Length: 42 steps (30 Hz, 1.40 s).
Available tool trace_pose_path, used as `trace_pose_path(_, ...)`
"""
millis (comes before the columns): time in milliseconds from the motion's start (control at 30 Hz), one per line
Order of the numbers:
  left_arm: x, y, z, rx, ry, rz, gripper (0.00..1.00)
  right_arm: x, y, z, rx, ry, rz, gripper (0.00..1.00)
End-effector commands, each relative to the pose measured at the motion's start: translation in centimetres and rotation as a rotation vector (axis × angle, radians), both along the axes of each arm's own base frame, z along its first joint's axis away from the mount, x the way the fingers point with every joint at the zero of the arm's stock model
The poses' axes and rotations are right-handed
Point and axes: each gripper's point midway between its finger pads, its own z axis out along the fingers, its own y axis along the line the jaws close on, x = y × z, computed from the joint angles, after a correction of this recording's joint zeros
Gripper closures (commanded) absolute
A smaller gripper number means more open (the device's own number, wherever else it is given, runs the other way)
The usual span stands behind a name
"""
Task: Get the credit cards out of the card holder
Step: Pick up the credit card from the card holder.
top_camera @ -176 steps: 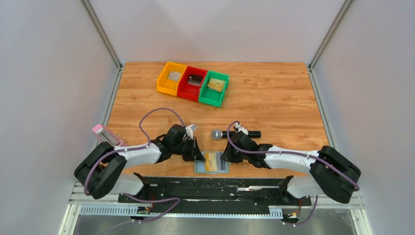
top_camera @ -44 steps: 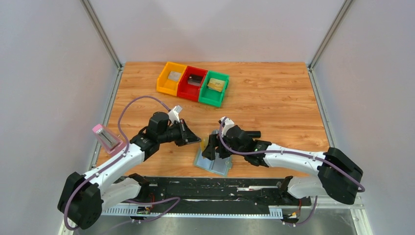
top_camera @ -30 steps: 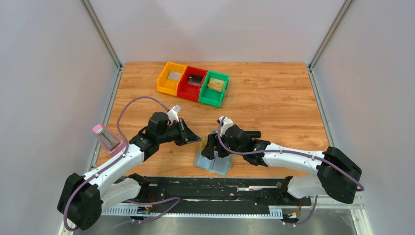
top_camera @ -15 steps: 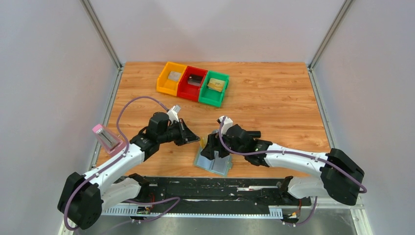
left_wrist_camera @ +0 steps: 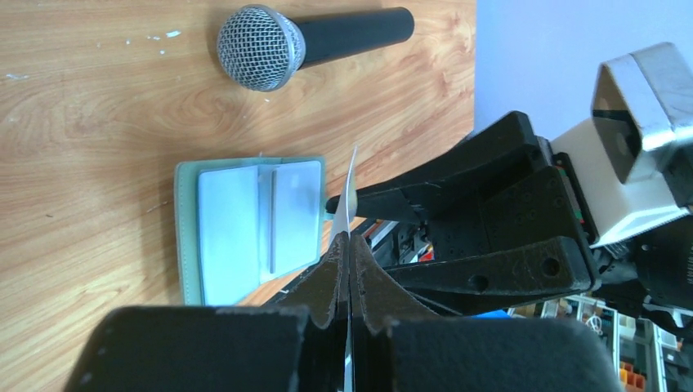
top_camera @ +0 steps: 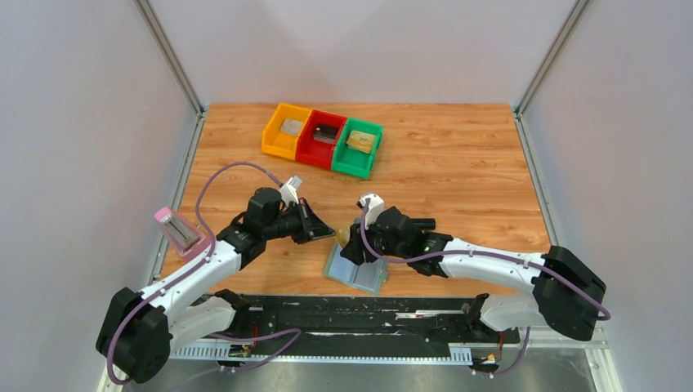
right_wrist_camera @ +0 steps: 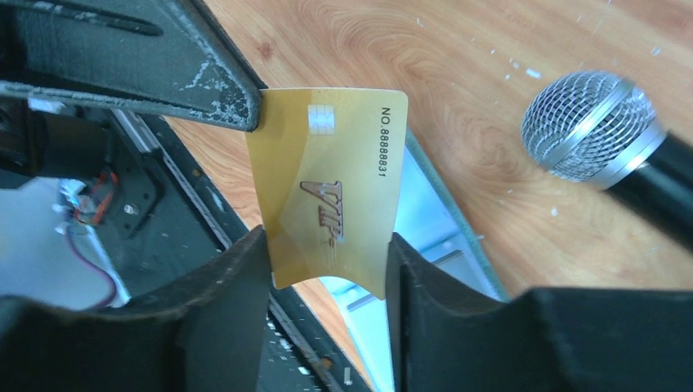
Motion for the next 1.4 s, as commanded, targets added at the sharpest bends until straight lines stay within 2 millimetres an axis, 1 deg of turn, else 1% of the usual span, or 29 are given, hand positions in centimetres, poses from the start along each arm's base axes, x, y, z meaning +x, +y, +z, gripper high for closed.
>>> trace_pose_path(0,-0.9,-0.1,1.0,0.002,-0.016,-0.058,1.00,0.8,0.4,3.1,0.003,-0.210,0.109,0.64)
trace_pose_path(33,-1.1,-0.1,1.1,0.012,-0.019,-0.074,0.99,0.8,0.2,3.3,-0.004,-0.236,0.129,0.66)
trace_pose_path(67,-1.4,0.0,0.9,0.022,-0.006,-0.085,0.94,0.6,0.1,3.7,-0.003,-0.263,0.149,0.67)
trace_pose_path(100,-1.4,0.0,1.2,0.026,-0.019,-0.094,0.92,0.4,-0.1,3.8,-0.006,-0.286,0.174,0.67)
trace_pose_path(133,-1.6,0.0,1.1,0.031,-0.009,-0.106,0.86,0.2,-0.2,4.1,-0.005,-0.305,0.193,0.68)
trace_pose_path(200,-1.8,0.0,1.4,0.036,-0.014,-0.124,0.79,-0.2,-0.4,4.4,-0.003,-0.333,0.227,0.68)
trace_pose_path(300,-1.9,-0.1,1.9,0.036,-0.026,-0.144,0.74,-0.4,-0.6,4.5,-0.012,-0.360,0.254,0.68)
trace_pose_path(367,-2.0,-0.3,2.1,0.029,-0.022,-0.161,0.66,-0.5,-0.7,4.3,-0.024,-0.366,0.269,0.68)
trace_pose_path(433,-2.2,-0.5,2.2,0.024,-0.014,-0.179,0.63,-0.7,-0.7,4.3,-0.030,-0.368,0.288,0.68)
trace_pose_path(533,-2.3,-0.6,2.3,0.019,-0.010,-0.192,0.61,-0.8,-0.7,4.3,-0.033,-0.369,0.302,0.67)
trace_pose_path(600,-2.4,-0.6,2.2,0.019,-0.010,-0.196,0.62,-0.9,-0.6,4.5,-0.028,-0.372,0.310,0.67)
trace_pose_path(667,-2.5,-0.6,2.3,0.020,-0.011,-0.202,0.67,-1.1,-0.6,4.6,-0.023,-0.379,0.324,0.67)
trace_pose_path(700,-2.6,-0.6,2.3,0.019,-0.007,-0.207,0.72,-1.2,-0.6,4.7,-0.021,-0.381,0.331,0.67)
trace_pose_path(733,-2.6,-0.6,2.3,0.020,-0.007,-0.209,0.75,-1.2,-0.6,4.7,-0.020,-0.385,0.336,0.67)
trace_pose_path(767,-2.7,-0.6,2.2,0.022,-0.003,-0.212,0.82,-1.3,-0.5,4.8,-0.020,-0.389,0.341,0.67)
trace_pose_path(800,-2.6,-0.6,2.2,0.024,-0.003,-0.213,0.85,-1.4,-0.7,4.4,-0.038,-0.381,0.349,0.67)
trace_pose_path(833,-2.7,-0.6,2.2,0.028,0.001,-0.217,0.92,-1.4,-0.9,4.2,-0.050,-0.377,0.356,0.66)
trace_pose_path(900,-2.6,-0.7,2.2,0.032,0.002,-0.224,1.00,-1.4,-1.0,4.1,-0.063,-0.378,0.357,0.64)
trace_pose_path(933,-2.5,-0.7,2.2,0.034,0.003,-0.226,1.00,-1.2,-1.0,4.1,-0.071,-0.380,0.349,0.61)
trace_pose_path(1000,-2.3,-0.8,2.2,0.038,0.001,-0.224,1.00,-0.7,-1.2,4.5,-0.083,-0.383,0.319,0.47)
trace_pose_path(1067,-1.7,-0.9,2.3,0.045,-0.007,-0.209,1.00,-0.1,-1.6,5.4,-0.089,-0.364,0.256,0.32)
trace_pose_path(1100,-1.3,-0.9,2.3,0.051,-0.016,-0.197,1.00,0.0,-2.0,5.7,-0.099,-0.349,0.226,0.28)
trace_pose_path(1167,-0.3,-1.1,2.7,0.060,-0.039,-0.180,1.00,0.1,-2.7,7.0,-0.086,-0.330,0.173,0.23)
trace_pose_path(1233,1.1,-1.4,3.2,0.074,-0.071,-0.156,1.00,-0.3,-3.4,8.6,-0.047,-0.314,0.128,0.14)
trace_pose_path(1300,2.7,-1.7,3.7,0.092,-0.101,-0.128,1.00,-0.8,-4.4,10.0,-0.013,-0.296,0.087,0.08)
trace_pose_path(1333,3.7,-2.0,4.1,0.094,-0.118,-0.115,1.00,-1.0,-4.9,10.8,0.007,-0.288,0.059,0.07)
trace_pose_path(1367,4.8,-2.0,4.8,0.091,-0.139,-0.089,1.00,-0.8,-5.7,11.6,0.020,-0.286,0.007,0.06)
